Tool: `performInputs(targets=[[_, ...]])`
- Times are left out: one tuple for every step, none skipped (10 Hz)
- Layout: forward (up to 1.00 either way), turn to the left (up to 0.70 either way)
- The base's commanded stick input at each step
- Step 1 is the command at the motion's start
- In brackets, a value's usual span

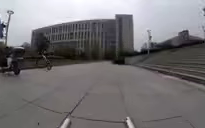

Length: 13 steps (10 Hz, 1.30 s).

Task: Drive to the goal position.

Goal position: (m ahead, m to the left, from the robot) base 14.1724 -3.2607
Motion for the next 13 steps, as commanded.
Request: performInputs(targets=[[1.00,0.00],[1.00,0.00],[1.00,0.00],[1.00,0.00],[1.00,-0.05],[1.00,-0.36],[1.00,-0.22],[1.00,0.00],[1.00,0.00],[1.00,0.00],[1.00,0.00],[1.00,0.00],[1.00,0.00]])
